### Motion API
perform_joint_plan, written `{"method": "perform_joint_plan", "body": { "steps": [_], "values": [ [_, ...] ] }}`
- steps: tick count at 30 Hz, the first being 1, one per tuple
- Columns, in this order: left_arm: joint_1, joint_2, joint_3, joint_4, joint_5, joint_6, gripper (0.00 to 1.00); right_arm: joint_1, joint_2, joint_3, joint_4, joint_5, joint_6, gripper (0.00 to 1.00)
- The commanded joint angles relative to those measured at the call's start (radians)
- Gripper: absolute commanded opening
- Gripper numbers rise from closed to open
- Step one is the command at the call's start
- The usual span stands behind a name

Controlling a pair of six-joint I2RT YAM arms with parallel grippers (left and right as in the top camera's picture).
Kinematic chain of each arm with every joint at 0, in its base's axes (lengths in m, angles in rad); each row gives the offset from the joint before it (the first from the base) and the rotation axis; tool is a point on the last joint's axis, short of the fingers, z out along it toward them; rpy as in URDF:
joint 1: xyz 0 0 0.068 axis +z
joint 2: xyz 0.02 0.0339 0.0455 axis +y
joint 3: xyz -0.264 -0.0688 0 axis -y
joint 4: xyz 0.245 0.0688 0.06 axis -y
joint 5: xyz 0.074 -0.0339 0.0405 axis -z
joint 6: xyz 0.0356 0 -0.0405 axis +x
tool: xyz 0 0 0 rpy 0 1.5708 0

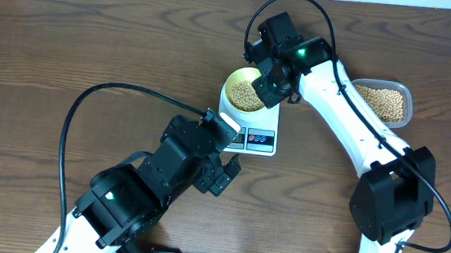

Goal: Scoop item into bowl and weigh 50g on scale
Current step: 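Carry the filled scoop with the right gripper over the yellow bowl, then tip the scoop with the right gripper to pour soybeans into bowl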

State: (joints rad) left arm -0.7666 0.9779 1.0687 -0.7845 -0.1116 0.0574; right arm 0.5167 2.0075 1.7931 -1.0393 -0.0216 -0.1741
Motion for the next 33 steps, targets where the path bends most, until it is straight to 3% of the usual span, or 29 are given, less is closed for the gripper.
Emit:
{"method": "perform_joint_plan", "body": {
  "steps": [1, 7, 33],
  "values": [
    [0.004, -0.005, 0.030, 0.001, -0.013, 0.014, 0.98, 0.008, 0.007, 0.016, -0.002, 0.004, -0.015, 0.01],
    [0.004, -0.005, 0.030, 0.001, -0.013, 0.014, 0.98, 0.008, 0.007, 0.016, 0.002, -0.091, -0.014, 0.01],
    [0.004, -0.005, 0.030, 0.001, -0.013, 0.014, 0.98, 0.009, 0.011, -0.034, 0.006, -0.145, 0.010, 0.01]
  ]
}}
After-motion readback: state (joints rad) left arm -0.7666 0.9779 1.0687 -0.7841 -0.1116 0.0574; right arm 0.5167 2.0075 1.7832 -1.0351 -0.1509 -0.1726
